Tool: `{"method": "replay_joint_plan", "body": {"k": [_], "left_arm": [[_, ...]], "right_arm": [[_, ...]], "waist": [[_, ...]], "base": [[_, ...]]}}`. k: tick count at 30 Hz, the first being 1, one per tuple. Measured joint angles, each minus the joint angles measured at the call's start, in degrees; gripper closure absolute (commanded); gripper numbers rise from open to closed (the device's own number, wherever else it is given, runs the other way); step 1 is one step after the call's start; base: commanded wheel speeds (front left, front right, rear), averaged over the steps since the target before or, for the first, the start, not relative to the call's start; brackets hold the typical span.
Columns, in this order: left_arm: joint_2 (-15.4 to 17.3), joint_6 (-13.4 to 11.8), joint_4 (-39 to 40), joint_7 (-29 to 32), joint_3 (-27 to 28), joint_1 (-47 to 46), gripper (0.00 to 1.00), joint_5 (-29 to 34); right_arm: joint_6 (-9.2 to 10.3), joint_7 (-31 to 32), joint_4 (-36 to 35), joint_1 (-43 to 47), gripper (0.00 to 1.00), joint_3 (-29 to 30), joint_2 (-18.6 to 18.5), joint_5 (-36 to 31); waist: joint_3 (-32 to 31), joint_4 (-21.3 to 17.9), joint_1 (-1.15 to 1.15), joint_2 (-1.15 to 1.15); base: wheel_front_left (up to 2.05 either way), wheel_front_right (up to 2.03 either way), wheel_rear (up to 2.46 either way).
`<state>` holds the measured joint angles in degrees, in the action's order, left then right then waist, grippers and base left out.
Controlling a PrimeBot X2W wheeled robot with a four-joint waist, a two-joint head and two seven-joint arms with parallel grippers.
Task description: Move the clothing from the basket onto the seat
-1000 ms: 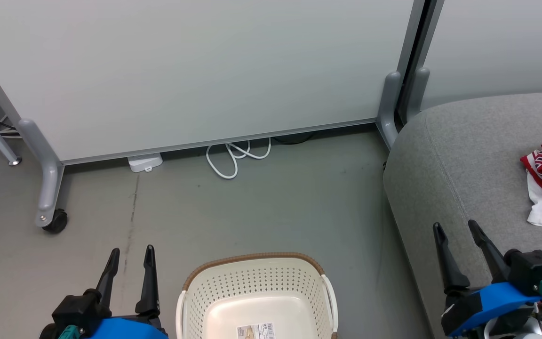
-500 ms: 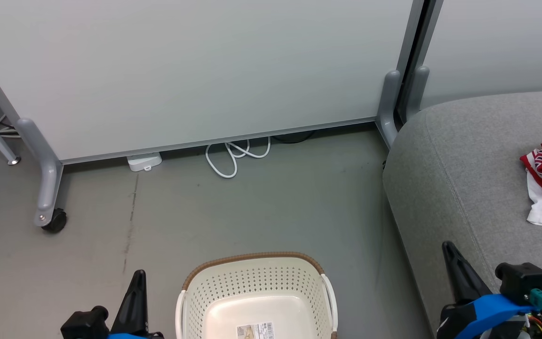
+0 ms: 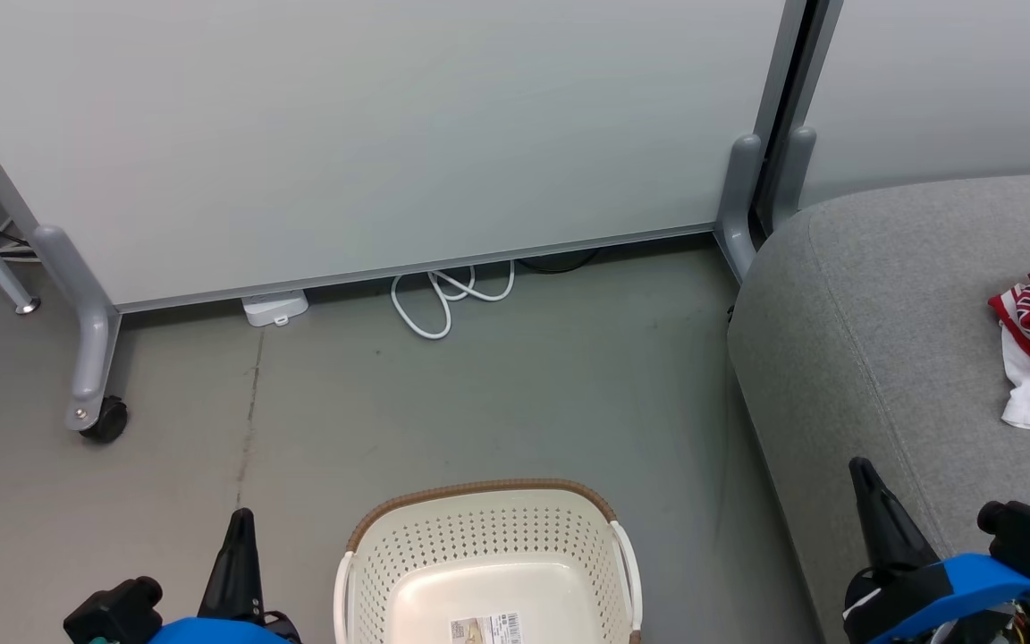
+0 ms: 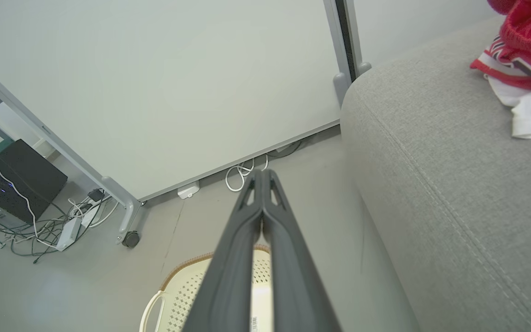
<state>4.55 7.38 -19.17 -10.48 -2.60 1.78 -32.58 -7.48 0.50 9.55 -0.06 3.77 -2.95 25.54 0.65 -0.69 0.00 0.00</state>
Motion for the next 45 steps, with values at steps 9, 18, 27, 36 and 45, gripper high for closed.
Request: {"method": "replay_joint_plan", "body": {"k": [9,18,27,36,45], "left_arm": [[-0.32,0.00,0.66,2.15,1.04,-0.92,1.00,-7.68],[-0.53,0.00,1.19,3.98,2.08,-1.95,1.00,-14.57],[-0.69,0.00,1.70,5.87,3.11,-2.74,1.00,-20.74],[-0.81,0.00,2.26,7.45,3.89,-3.35,1.00,-26.52],[-0.96,0.00,2.64,8.96,4.70,-4.10,1.00,-31.73]], "right_arm": [[0.00,0.80,0.49,-0.44,1.00,0.30,0.01,8.66],[0.00,1.46,0.96,-0.93,1.00,0.56,0.02,16.33],[0.00,2.02,1.44,-1.92,1.00,0.88,0.02,23.29],[0.01,2.55,1.96,-2.36,1.00,1.15,0.02,29.63],[0.01,3.08,2.31,-3.04,1.00,1.41,0.03,35.32]], "waist": [[-0.04,0.06,0.00,0.00],[-0.08,0.12,0.00,0.00],[-0.12,0.18,0.00,0.00],[-0.16,0.23,0.00,0.00],[-0.19,0.29,0.00,0.00]], "base": [[0.00,0.00,0.00],[0.00,0.00,0.00],[0.00,0.00,0.00],[0.00,0.00,0.00],[0.00,0.00,0.00]]}}
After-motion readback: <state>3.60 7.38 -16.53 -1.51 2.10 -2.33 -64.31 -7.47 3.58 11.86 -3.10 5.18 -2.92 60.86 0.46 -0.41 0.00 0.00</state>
